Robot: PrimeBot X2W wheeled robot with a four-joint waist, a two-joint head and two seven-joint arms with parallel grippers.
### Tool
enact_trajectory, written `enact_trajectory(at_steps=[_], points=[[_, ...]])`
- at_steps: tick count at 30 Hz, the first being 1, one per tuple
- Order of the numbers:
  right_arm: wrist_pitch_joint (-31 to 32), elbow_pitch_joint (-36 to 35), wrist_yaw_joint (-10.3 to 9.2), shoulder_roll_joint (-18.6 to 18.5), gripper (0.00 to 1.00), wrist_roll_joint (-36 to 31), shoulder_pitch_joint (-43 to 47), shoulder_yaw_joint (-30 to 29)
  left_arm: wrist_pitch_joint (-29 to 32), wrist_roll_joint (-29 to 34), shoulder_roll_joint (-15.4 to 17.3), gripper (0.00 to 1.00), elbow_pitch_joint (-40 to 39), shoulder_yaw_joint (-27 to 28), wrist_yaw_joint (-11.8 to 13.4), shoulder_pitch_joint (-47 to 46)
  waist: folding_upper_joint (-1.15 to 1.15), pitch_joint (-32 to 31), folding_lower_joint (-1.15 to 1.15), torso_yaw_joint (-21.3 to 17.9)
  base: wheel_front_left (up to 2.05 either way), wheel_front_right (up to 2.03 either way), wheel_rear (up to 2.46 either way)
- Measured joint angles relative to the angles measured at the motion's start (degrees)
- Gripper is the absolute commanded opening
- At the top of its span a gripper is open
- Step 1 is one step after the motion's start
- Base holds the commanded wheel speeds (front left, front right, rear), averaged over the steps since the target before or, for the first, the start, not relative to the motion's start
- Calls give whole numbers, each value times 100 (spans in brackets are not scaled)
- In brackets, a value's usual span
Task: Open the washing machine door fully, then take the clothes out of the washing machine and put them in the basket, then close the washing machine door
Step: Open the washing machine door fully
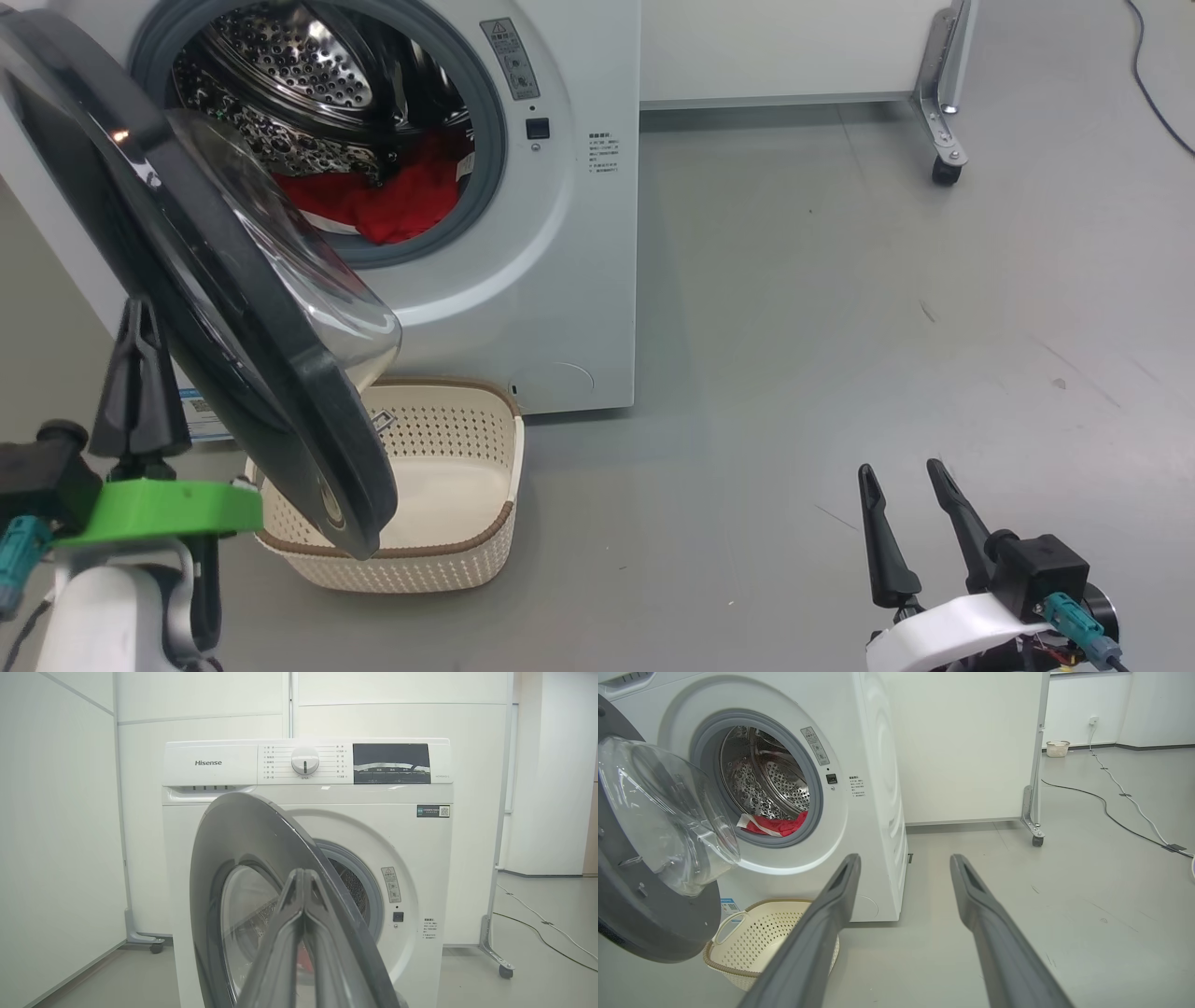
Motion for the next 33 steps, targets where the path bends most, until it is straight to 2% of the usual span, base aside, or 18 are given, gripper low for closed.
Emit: enact_trajectory(at_steps=[8, 18, 26, 33], points=[[0, 18, 53, 31, 100, -35, 3, -31, -16, 52, 57, 0, -344, -185, -56, -566, 0, -18, 0, -54, 0, 0, 0], [0, 49, 113, 78, 100, -88, 9, -88, 577, 58, 35, 0, -405, -764, -129, -826, 0, -25, 0, -179, 0, 0, 0], [0, 77, 151, 131, 100, -96, 8, -83, 1042, 58, -9, 0, -18, -1251, -186, -796, 0, 7, 0, -327, 0, 0, 0], [0, 118, 200, 162, 100, -182, 5, -69, 1372, 31, -20, 0, 590, -1310, -202, -387, 0, 50, 0, -520, 0, 0, 0]])
